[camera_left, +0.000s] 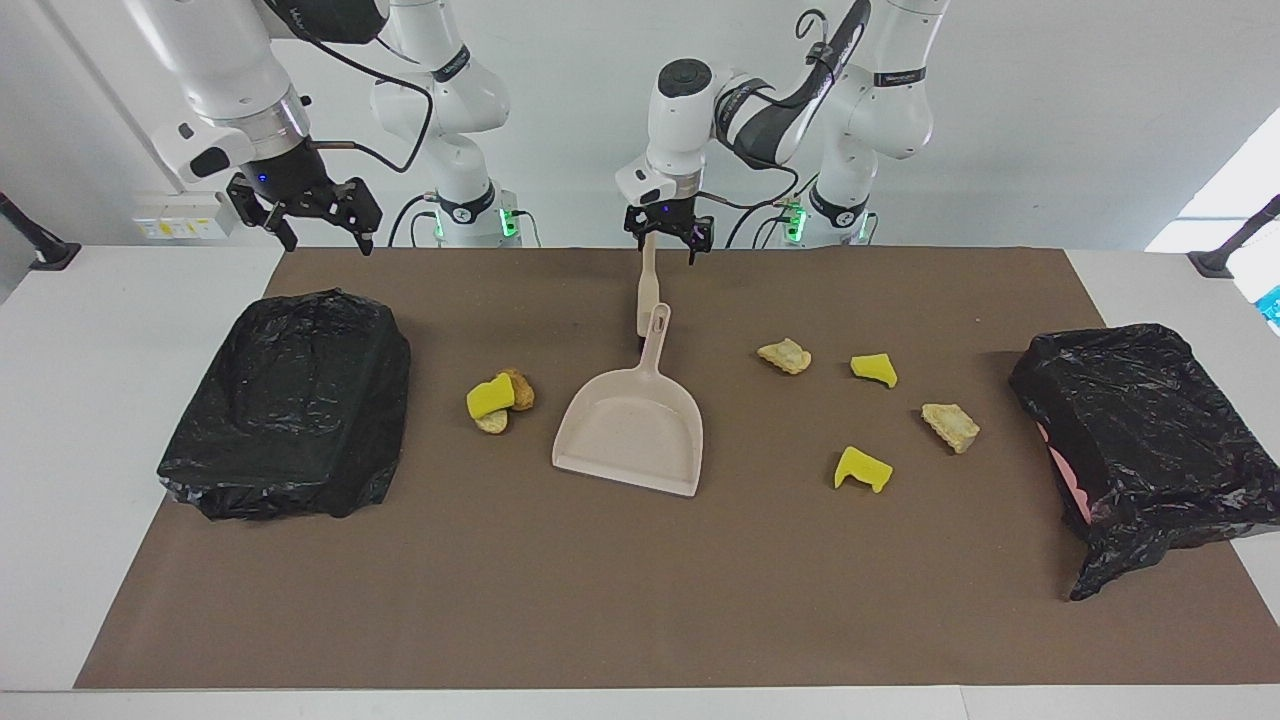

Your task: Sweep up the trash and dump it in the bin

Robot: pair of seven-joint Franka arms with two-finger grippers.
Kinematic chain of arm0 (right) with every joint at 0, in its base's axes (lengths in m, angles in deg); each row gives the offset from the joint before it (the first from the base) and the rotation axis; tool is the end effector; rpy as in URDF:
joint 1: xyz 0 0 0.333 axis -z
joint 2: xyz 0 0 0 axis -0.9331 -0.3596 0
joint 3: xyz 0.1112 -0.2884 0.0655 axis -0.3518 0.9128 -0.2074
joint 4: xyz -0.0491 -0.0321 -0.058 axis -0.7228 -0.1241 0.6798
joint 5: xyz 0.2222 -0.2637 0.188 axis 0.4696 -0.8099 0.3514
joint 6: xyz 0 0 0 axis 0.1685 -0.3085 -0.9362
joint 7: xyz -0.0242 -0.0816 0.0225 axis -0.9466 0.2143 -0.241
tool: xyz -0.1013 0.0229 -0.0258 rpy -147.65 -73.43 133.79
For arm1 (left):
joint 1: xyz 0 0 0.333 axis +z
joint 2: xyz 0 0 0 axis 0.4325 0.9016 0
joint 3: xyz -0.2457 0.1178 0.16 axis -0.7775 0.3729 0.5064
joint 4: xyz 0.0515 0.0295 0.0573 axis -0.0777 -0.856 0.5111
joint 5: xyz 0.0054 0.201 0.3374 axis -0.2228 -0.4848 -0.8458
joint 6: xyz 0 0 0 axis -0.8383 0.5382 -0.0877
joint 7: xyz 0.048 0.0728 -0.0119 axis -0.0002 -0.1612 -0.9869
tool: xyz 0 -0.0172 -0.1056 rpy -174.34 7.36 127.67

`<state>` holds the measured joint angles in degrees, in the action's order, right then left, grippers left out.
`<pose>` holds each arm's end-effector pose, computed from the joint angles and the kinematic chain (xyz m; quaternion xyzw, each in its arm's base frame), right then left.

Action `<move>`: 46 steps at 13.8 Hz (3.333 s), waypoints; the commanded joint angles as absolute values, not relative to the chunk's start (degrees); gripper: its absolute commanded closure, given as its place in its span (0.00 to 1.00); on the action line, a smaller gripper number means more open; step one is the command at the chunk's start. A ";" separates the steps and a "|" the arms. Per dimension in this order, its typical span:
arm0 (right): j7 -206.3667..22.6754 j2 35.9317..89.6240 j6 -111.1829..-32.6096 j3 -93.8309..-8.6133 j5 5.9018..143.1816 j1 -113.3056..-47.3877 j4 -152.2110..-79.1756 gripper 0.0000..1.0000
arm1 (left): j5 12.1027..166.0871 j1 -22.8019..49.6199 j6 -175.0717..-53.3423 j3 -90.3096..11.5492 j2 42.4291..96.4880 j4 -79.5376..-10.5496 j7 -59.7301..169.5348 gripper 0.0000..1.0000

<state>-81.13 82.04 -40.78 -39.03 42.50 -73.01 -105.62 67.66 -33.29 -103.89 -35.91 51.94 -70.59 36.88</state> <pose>0.5250 -0.0127 0.6284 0.9991 -0.0311 -0.0285 0.0100 0.2521 -0.4149 0.3856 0.9801 -0.1967 -0.0140 0.0240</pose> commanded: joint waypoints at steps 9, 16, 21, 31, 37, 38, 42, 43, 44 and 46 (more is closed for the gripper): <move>-82.09 83.83 -38.93 -39.54 43.42 -72.26 -107.57 0.00 | 68.96 -36.78 -108.63 -34.77 53.16 -74.89 39.31 0.00; -82.00 84.09 -39.02 -39.54 43.51 -72.35 -108.36 0.00 | 77.75 -36.60 -106.70 -34.60 53.42 -74.80 45.99 0.00; -82.00 84.10 -39.02 -39.54 43.51 -72.35 -108.36 0.00 | 77.84 -36.69 -106.17 -34.59 53.33 -74.80 46.09 0.00; -81.74 84.18 -39.02 -39.98 43.51 -72.35 -108.45 0.00 | 77.84 -37.48 -106.43 -34.59 53.60 -74.54 46.44 0.47; -81.56 84.18 -39.02 -40.33 43.51 -72.35 -108.53 0.00 | 77.84 -38.62 -106.43 -34.59 54.39 -74.54 45.91 0.72; -81.56 84.18 -39.02 -40.33 43.51 -72.35 -108.53 0.00 | 77.84 -38.62 -105.99 -34.59 54.30 -74.62 46.35 0.85; -81.13 84.18 -39.11 -40.50 43.43 -72.44 -108.45 0.00 | 77.84 -37.49 -103.55 -34.07 53.52 -73.49 46.09 1.00; -80.08 84.18 -40.24 -41.46 43.51 -72.79 -108.45 0.00 | 77.84 -35.65 -98.05 -33.98 52.81 -71.22 45.83 1.00; -78.33 84.10 -42.87 -41.65 43.51 -73.22 -108.53 0.00 | 77.58 -33.81 -92.08 -33.98 52.46 -68.76 45.74 1.00; -77.17 83.83 -43.86 -41.65 43.60 -74.54 -108.45 0.00 | 77.23 -30.55 -85.10 -33.89 50.36 -66.98 45.74 1.00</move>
